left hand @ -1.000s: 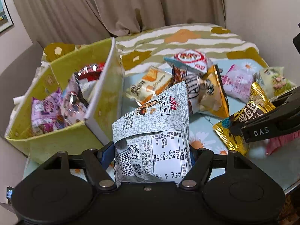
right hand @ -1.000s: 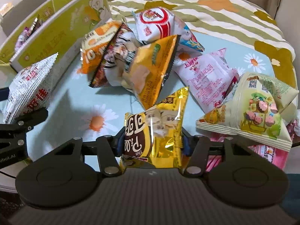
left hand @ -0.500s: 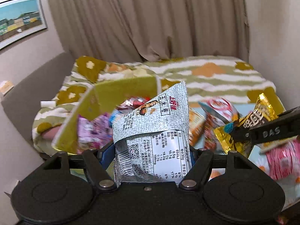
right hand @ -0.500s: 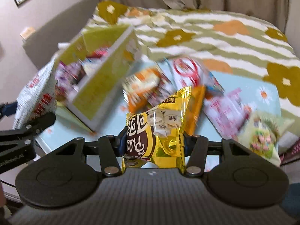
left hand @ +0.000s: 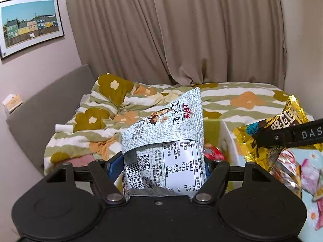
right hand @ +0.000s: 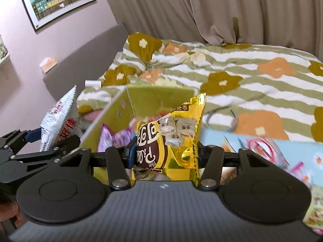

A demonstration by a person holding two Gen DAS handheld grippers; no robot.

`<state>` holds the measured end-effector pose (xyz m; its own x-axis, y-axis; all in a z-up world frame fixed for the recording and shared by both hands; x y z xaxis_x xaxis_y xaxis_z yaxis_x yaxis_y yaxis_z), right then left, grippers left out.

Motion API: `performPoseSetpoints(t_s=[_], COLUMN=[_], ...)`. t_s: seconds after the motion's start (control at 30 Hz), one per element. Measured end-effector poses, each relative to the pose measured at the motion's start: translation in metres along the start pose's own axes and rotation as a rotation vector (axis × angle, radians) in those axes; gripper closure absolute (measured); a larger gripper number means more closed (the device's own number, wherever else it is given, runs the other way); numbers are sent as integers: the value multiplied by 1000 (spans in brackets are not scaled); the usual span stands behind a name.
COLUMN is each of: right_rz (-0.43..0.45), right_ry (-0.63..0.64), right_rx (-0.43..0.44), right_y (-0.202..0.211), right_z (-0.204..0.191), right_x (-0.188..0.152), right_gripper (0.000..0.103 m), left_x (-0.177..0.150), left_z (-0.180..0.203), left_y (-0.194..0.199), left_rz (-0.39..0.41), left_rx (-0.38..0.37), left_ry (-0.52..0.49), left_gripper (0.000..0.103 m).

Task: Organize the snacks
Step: 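Open left tool to drop the white bag while right tool drops the yellow bag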

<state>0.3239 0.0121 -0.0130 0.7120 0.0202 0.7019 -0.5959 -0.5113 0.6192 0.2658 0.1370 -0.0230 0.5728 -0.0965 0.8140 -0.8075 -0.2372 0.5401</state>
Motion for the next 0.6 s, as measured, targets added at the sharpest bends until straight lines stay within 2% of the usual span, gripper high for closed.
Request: performPoseSetpoints(t_s=[0.27,0.4,0.5,0.6], right_rz=[5,-13,-29,-48], right_ry=[-65,-90,-124,-165], right_rx=[-48,-119,-161,-180], right_y=[-74,-109,-130,-144], right_z=[-26,-25,-20,-14], right_x=[43,51,50,46], right_gripper=[36,36,36,36], left_x=[26,23,16,10], left_z=[-28,-27,-27,-29], left_y=[-92,-141,-170,-182], left_rz=[-82,-152,-206,-215], left_rx=[-148,-226,-263,-291], left_ry=[15,10,29,33], left_gripper=[26,25,21,4])
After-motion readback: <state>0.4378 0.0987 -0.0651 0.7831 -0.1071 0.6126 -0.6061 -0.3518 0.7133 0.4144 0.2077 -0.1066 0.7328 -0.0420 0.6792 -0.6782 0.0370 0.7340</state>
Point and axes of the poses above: each gripper's, at about its wrist camera, not at the fingertips, and y roughly against the way its jaws point, z to its right, x to its top, the point moved 8 cm from there along -y, roughly the way its jaws point, and after that the axes turned 3 degrees about x, right-handed, at the moved point
